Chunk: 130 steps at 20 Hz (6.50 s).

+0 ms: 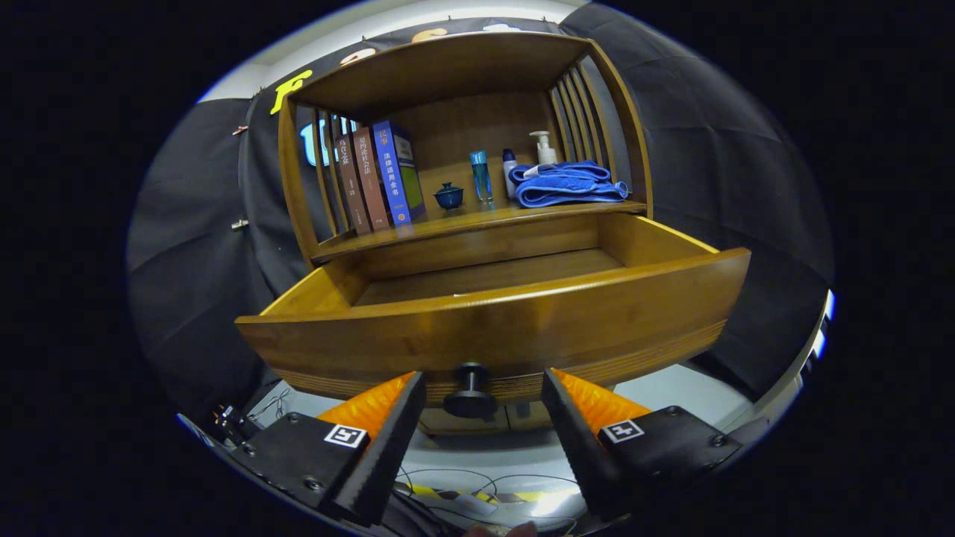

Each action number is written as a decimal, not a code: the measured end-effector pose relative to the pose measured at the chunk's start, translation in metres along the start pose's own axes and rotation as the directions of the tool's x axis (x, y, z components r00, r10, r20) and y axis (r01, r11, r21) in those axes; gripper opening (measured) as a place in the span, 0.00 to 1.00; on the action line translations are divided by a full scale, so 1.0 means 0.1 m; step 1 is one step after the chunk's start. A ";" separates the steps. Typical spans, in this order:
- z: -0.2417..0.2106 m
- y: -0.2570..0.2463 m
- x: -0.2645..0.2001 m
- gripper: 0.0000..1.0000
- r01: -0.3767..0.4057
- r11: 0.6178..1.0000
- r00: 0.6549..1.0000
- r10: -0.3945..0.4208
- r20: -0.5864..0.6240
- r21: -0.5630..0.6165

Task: Pull open the drawer, take out the items inside it, and place them on the countertop above the cabinet.

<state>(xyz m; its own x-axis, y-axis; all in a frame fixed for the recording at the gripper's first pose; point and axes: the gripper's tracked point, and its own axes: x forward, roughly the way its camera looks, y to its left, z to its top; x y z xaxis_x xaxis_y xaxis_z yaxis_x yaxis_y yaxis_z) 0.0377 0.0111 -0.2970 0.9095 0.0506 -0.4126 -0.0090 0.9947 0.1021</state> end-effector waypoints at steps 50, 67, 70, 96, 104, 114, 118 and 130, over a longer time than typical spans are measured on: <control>0.52 0.24 1.01 0.39 0.030 0.999 0.722 -0.012 -0.691 0.015; 1.76 0.26 2.17 0.39 0.052 0.997 0.776 -0.077 -0.626 -0.057; 1.72 0.28 2.37 0.39 0.048 0.996 0.764 -0.081 -0.640 -0.069; 2.12 0.29 1.60 1.00 0.094 0.995 0.976 -0.098 -0.195 -0.028; 2.13 0.37 0.53 1.00 0.060 0.996 0.976 -0.043 0.215 -0.073; 1.54 0.45 -0.36 0.99 0.046 0.986 0.888 0.034 0.458 -0.161; 1.09 0.39 -0.47 0.99 0.061 0.983 0.877 0.030 0.479 -0.173; 0.03 0.16 0.15 0.99 0.071 0.988 0.934 -0.017 0.356 -0.140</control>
<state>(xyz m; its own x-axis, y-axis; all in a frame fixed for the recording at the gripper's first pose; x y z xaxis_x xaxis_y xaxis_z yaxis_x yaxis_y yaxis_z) 0.0520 0.0270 -0.2987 0.9979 -0.0011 -0.0653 -0.0025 0.9985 -0.0547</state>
